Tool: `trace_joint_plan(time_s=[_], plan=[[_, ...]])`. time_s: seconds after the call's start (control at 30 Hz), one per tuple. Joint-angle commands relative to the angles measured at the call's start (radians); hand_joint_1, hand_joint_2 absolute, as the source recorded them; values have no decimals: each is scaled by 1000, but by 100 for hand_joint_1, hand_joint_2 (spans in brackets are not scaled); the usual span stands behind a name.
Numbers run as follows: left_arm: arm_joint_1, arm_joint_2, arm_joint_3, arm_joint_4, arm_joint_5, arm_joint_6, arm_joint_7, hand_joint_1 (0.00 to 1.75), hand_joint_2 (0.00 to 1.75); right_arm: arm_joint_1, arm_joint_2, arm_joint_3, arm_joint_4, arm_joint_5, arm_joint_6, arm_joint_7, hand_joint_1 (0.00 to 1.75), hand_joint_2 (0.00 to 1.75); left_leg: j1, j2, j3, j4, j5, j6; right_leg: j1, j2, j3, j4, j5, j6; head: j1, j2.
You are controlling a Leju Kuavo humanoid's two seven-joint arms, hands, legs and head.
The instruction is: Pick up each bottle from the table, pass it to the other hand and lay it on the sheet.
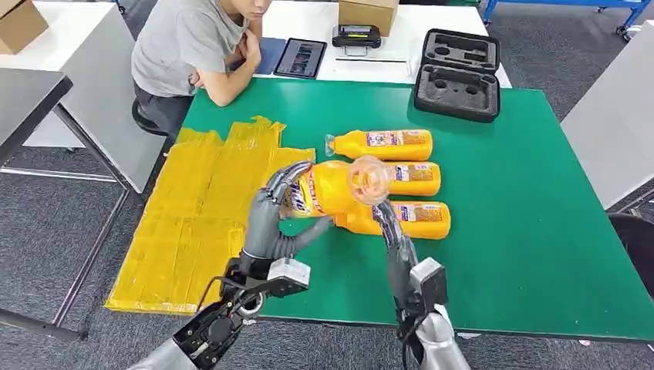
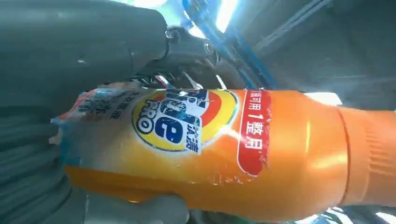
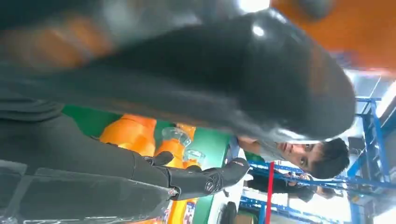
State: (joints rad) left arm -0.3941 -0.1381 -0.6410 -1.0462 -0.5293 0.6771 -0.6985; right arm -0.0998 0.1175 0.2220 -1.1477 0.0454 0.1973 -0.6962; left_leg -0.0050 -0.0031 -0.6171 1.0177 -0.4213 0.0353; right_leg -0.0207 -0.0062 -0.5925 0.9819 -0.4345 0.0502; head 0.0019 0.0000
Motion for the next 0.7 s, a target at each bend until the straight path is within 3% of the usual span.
trace_joint_plan(time_s=[0.03, 0.23, 0.3, 0.4, 0.53, 0.57, 0.6, 0.7], plan=[[-60, -61, 324, 286, -372, 21, 60, 175, 175, 88, -10, -1, -177, 23, 0, 21, 0, 0, 2, -1, 6, 0, -2, -3, 2, -1, 6, -1, -2, -3, 0, 0], [-23, -38, 452, 198, -858, 21, 337, 175, 175, 91, -10, -1, -183, 33, 25, 25, 0, 0, 1, 2, 3, 0, -1, -2, 1, 2, 3, -1, 0, -2, 0, 0], [-23, -38, 452, 198, -858, 21, 337, 175, 175, 91, -10, -1, -183, 33, 25, 25, 0, 0, 1, 1, 3, 0, -1, -2, 1, 1, 3, -1, -1, -2, 0, 0], [-32, -12, 422, 223, -1007, 21, 527, 175, 175, 82, -11, 0, -164, 33, 30, 26, 0, 0, 2, 2, 5, 0, -2, -2, 2, 2, 5, -1, -1, -3, 0, 0], [-36, -7, 417, 238, -1035, 21, 566, 175, 175, 79, -12, -1, -157, 33, 29, 26, 0, 0, 2, 2, 5, 0, -2, -2, 2, 2, 6, -1, -2, -3, 0, 0], [-66, 41, 292, 275, -1041, 21, 712, 175, 175, 76, -14, 2, -150, 32, 30, 24, 0, 0, 1, 1, 4, 0, -2, -2, 1, 1, 4, -1, -1, -2, 0, 0], [-84, 56, 249, 302, -1041, 21, 780, 175, 175, 78, -15, 1, -151, 31, 31, 23, 0, 0, 1, 1, 5, -1, -2, -2, 1, 1, 6, -1, -1, -3, 0, 0], [-117, 78, 175, 348, -1041, 21, 879, 175, 175, 86, -12, 0, -159, 30, 31, 22, 0, 0, 2, 0, 6, -1, -2, -3, 2, 0, 8, -2, -2, -3, 0, 0]])
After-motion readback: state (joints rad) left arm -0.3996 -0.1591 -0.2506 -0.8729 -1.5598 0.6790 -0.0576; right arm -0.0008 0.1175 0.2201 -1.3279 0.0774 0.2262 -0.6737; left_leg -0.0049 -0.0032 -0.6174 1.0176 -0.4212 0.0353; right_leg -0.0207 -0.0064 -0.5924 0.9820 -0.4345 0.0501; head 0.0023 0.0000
